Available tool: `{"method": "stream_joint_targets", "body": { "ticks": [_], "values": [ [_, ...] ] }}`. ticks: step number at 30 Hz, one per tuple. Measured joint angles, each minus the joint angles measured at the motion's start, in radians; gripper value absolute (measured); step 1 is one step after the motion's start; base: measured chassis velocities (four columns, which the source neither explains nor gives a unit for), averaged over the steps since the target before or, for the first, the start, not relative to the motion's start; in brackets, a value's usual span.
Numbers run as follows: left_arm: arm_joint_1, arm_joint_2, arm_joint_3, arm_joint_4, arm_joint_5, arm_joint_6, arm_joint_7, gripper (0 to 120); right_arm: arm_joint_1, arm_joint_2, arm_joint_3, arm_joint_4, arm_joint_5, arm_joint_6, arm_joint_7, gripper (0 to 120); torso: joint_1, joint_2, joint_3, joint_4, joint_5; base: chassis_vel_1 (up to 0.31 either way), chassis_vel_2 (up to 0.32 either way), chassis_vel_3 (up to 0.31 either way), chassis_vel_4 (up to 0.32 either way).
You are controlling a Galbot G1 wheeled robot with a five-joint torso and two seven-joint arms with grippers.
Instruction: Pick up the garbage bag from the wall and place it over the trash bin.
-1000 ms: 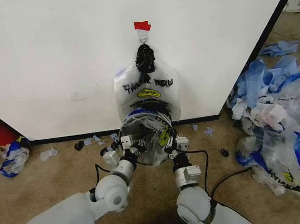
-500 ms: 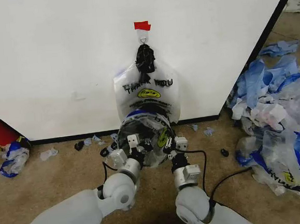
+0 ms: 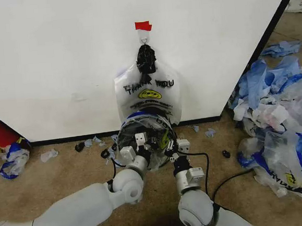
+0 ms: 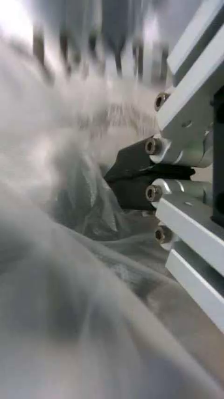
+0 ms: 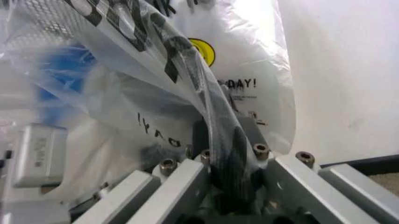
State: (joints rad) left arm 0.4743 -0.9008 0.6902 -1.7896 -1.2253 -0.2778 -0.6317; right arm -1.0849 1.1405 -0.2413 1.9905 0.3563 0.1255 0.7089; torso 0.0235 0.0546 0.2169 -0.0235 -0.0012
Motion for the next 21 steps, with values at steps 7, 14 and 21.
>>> {"method": "stream_joint_targets", "body": {
  "ticks": [7, 14, 21],
  "values": [
    [-0.034, -0.028, 0.023, 0.038, 0.002, -0.002, -0.019, 0, -0.016, -0.011, -0.002, 0.023, -0.004, 0.000, -0.009, 0, 0.000, 0.000, 0.000, 0.0000, -0.0001, 0.000, 0.000, 0.000, 0.000],
    [-0.089, -0.037, 0.078, 0.059, -0.012, -0.001, -0.031, 0, -0.018, -0.014, -0.004, 0.020, -0.006, 0.001, -0.012, 0, 0.000, 0.000, 0.000, -0.0002, 0.0001, 0.000, 0.000, 0.000, 0.000],
    [-0.140, -0.047, 0.126, 0.079, -0.021, 0.000, -0.038, 0, -0.014, -0.018, -0.009, 0.021, -0.004, 0.004, -0.015, 0, 0.000, 0.000, 0.000, -0.0001, 0.0000, 0.000, 0.000, 0.000, 0.000]
  ]
}}
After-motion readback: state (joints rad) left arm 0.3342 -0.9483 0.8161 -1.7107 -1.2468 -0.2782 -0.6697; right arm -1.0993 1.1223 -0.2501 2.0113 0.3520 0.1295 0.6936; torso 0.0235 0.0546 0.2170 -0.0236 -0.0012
